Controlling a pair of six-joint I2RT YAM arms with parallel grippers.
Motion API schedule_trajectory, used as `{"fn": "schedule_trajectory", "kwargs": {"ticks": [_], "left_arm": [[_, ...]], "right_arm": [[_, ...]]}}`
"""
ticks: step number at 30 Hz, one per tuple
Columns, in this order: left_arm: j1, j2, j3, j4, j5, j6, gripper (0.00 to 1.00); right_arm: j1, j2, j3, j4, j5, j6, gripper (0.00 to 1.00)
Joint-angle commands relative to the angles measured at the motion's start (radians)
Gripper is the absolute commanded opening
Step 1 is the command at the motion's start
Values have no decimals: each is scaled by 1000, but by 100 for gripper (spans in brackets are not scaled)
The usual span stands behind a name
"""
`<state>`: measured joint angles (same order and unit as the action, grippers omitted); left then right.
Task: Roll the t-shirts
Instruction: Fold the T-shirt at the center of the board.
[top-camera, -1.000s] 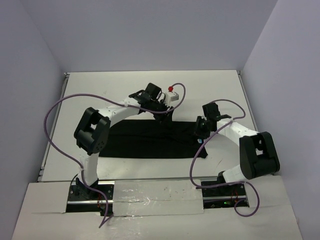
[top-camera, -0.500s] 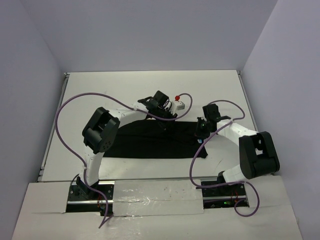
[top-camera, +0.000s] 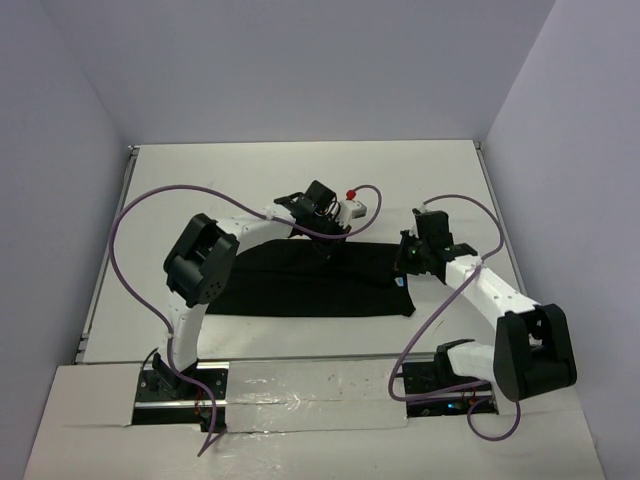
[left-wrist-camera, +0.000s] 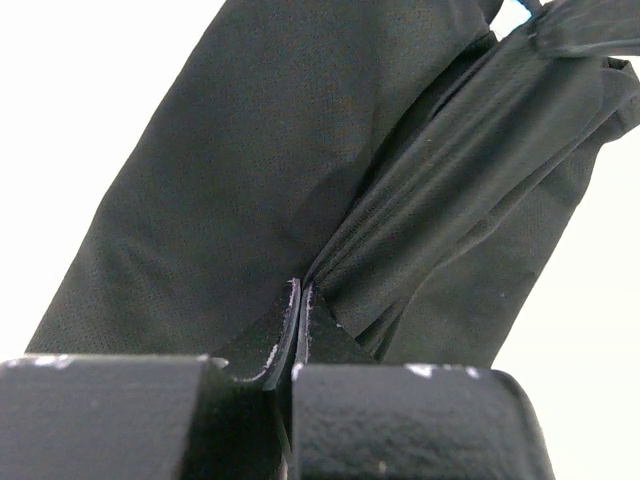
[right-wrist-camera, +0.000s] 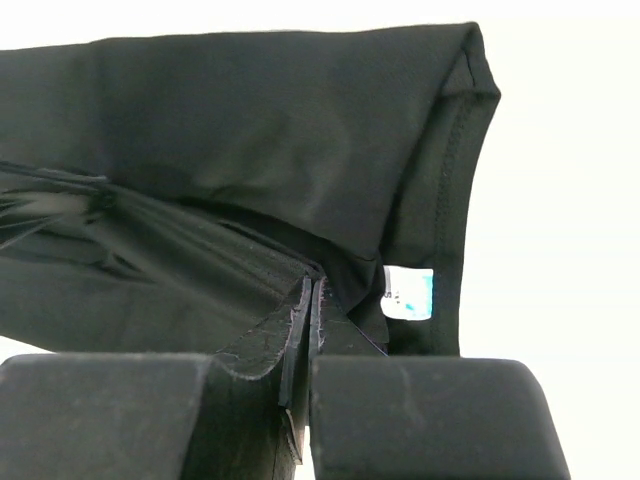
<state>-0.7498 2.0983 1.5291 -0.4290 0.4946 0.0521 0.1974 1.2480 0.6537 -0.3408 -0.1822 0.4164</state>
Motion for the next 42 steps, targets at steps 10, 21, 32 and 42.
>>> {"fn": "schedule_trajectory", "kwargs": {"ticks": [10,21,32,42], "left_arm": [[9,-57,11,40,-44,-34,0],[-2,-64,5,-93,93,98,18],[-3,-101,5,-160,136,212,36],[-16,-123,-50,-270,239,393,38]], "right_arm": [[-12,-16,12,74,37,-85,0],[-7,-76,-42,-58,-146,-80,10],[7,-87,-28,-191,-214,-53,20],[60,-45,15,-285,-283,-73,25]]}}
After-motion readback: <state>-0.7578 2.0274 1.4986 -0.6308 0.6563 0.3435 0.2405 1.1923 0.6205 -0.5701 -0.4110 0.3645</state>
